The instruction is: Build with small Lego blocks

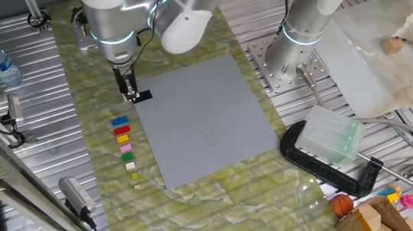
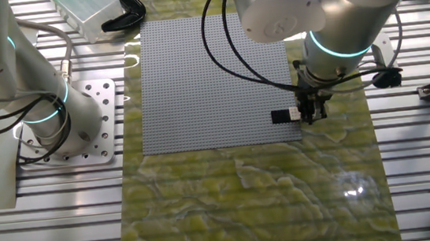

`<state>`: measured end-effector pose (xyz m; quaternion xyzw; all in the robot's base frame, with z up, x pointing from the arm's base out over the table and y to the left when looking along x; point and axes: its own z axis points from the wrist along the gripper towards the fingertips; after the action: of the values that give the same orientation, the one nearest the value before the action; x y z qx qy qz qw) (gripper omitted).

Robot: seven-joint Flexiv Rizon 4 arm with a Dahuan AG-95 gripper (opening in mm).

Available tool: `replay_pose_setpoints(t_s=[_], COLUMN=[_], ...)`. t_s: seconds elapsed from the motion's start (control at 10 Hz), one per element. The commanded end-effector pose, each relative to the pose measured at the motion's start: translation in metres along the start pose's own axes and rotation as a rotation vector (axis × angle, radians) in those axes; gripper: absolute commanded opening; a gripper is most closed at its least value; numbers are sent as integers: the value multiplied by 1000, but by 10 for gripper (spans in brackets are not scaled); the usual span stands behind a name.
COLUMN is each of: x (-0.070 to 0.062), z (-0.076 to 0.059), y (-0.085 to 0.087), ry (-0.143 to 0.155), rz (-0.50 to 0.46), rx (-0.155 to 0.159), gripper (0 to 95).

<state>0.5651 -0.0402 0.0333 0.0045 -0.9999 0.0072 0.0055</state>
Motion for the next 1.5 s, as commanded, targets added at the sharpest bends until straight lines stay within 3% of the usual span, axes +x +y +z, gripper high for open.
replay_pose_setpoints(t_s=[0.1,1.0,1.5], x=[2,16,18], z=[0,9,10], y=[1,3,3], ry=[9,-2,-7], rz=[-2,1,1], rx=[-5,1,-1], gripper=[0,0,0])
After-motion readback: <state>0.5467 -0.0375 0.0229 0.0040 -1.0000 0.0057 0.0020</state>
